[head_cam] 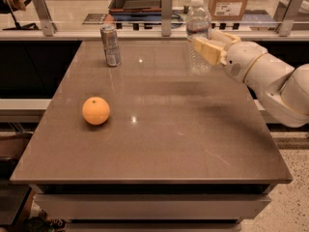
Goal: Move water bottle near orange
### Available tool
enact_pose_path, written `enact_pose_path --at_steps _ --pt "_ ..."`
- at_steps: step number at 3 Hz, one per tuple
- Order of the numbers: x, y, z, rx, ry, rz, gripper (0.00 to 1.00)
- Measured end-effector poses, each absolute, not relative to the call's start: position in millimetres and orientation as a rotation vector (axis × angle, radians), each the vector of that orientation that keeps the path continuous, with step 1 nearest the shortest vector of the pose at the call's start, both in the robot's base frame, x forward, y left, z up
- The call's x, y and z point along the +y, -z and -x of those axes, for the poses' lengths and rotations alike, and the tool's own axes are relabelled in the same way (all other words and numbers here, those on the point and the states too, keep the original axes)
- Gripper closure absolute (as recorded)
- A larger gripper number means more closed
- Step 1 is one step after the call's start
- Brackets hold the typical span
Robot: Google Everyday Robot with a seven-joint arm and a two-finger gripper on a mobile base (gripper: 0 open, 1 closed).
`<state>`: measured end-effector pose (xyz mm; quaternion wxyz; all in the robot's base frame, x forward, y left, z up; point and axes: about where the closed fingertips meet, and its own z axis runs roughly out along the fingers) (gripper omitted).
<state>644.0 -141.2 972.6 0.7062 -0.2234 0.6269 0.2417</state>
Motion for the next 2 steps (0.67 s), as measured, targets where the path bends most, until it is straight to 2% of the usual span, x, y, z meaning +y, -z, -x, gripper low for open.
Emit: enact_pose_path --at_steps 2 --pt "-71.1 -971.7 -567.4 1.352 -0.535 0.491 1.0"
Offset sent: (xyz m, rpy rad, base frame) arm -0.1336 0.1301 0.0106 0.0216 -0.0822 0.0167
